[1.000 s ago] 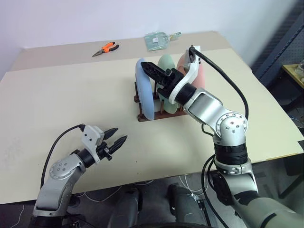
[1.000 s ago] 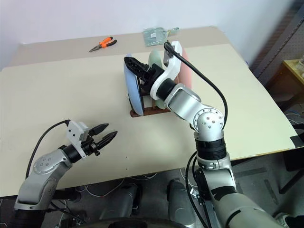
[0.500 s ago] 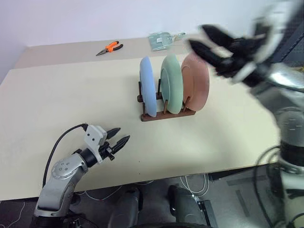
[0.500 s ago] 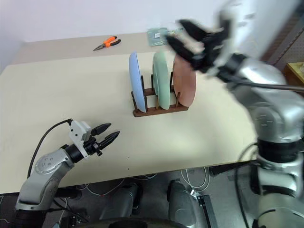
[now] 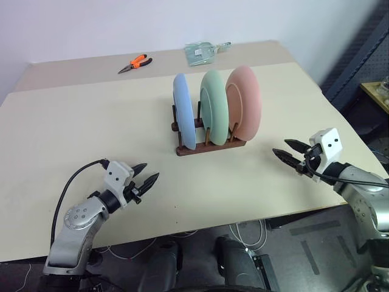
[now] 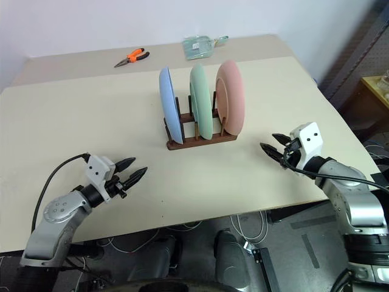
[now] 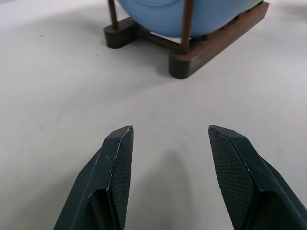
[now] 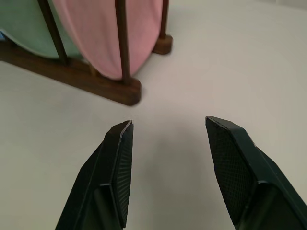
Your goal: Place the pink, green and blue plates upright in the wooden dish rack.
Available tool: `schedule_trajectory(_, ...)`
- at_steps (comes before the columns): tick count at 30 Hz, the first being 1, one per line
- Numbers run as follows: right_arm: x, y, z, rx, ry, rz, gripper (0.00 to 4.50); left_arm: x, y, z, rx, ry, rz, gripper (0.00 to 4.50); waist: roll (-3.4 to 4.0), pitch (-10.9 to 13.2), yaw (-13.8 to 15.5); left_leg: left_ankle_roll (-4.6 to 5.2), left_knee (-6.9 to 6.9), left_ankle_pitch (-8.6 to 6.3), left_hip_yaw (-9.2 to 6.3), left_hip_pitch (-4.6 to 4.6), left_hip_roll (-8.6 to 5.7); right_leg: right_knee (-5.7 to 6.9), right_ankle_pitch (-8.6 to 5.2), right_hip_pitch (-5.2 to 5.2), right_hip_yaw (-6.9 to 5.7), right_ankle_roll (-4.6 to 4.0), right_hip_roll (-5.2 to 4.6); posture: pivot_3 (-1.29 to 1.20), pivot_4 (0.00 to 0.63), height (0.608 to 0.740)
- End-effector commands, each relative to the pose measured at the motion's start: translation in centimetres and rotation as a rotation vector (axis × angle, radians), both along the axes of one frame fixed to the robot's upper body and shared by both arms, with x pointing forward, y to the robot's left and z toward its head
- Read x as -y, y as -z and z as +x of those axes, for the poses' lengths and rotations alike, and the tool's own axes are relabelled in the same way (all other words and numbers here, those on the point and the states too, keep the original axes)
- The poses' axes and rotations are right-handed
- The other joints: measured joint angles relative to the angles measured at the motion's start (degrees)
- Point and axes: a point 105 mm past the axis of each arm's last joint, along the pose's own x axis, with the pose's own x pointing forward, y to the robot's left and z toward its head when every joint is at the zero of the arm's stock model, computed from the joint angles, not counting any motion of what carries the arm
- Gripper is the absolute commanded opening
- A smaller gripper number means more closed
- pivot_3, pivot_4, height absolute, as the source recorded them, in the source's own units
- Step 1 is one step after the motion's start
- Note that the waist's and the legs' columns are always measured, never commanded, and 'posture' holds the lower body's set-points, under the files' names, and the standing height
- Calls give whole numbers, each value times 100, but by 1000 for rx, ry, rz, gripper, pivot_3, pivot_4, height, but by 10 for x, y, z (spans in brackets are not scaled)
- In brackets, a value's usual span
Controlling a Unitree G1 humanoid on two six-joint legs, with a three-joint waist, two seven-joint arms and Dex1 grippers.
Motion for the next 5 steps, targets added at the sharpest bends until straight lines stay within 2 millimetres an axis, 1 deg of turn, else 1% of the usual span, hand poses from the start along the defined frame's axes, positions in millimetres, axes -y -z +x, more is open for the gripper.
schedule_trajectory(1,0,-3,2,40,-13,-30,2394,-7,-8,-1,42,-15,17,2549,-1,0,19,0,-1,0,-1,-2,-1,-2,3,0,-1,-4,-1,0,150,739)
schedule_trajectory(3,-1,0,3,39,-16,-31,2394,-8,-8,-2,46,-26,15,2549,-2,0,26,0,0,0,-1,-3,-6,-2,8,0,-2,-14,-7,0,150,739)
schedule_trajectory(5,-1,-5,7,50,-13,-14,2394,-7,-9,-1,54,-33,12,2549,-2,0,20,0,0,0,0,-3,-7,-3,9,0,-1,-14,-9,0,150,739)
